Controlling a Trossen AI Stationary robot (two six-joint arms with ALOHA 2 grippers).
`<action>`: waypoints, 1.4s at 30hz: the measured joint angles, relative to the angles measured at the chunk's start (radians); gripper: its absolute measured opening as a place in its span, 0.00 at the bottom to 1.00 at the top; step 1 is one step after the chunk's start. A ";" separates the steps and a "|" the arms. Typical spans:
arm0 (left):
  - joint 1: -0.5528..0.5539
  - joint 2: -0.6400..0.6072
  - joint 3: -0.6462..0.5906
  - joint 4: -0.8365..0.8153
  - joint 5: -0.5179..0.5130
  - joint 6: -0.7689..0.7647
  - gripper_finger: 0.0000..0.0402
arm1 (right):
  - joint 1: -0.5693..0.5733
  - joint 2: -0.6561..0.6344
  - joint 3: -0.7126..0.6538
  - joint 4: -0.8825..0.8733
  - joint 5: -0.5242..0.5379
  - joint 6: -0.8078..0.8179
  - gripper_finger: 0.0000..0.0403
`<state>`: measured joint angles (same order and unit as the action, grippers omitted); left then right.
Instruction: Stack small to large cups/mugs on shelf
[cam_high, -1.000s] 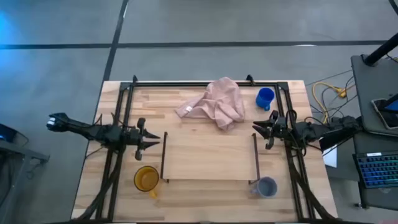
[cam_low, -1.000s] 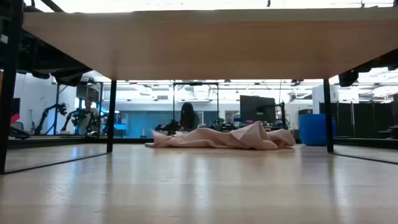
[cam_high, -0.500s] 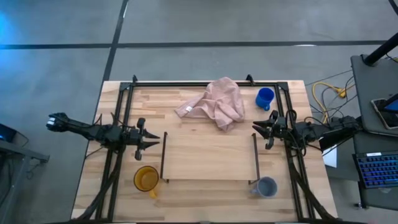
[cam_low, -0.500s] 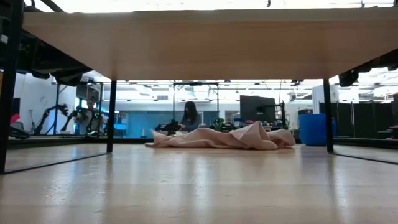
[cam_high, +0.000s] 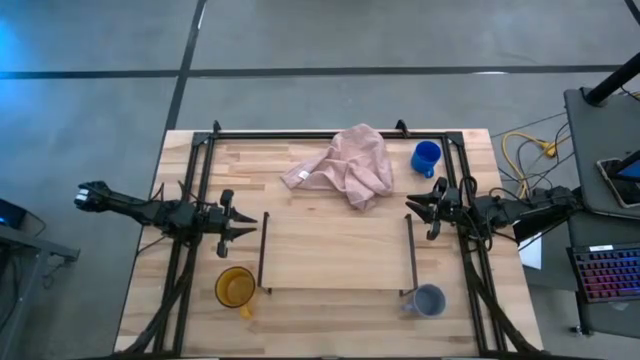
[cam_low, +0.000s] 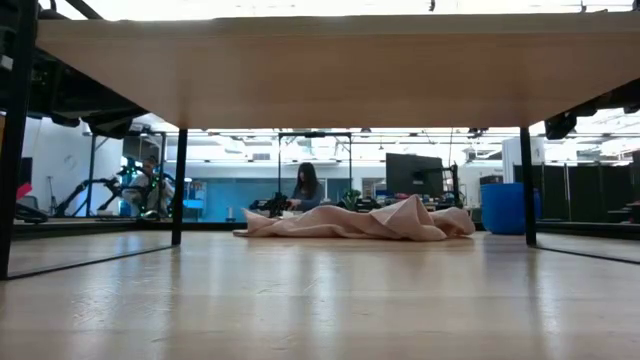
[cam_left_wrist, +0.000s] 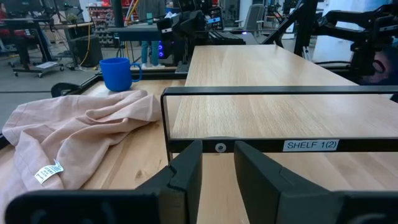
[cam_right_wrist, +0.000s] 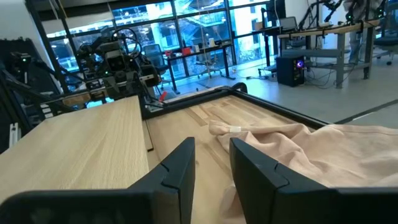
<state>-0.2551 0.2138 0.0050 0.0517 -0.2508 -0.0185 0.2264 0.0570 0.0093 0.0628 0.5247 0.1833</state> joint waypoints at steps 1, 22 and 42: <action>0.000 0.000 0.000 0.000 0.000 0.000 0.20 | 0.000 0.000 0.000 0.000 0.000 0.000 0.23; 0.000 0.000 0.000 0.000 0.000 0.000 0.20 | 0.000 0.000 0.000 0.000 0.000 -0.114 0.23; -0.001 0.004 -0.001 0.573 -0.095 -0.466 0.20 | 0.000 0.000 0.000 0.000 0.000 0.021 0.23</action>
<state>-0.2565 0.2180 0.0041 0.6244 -0.3456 -0.4849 0.2264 0.0570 0.0094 0.0631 0.5247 0.2038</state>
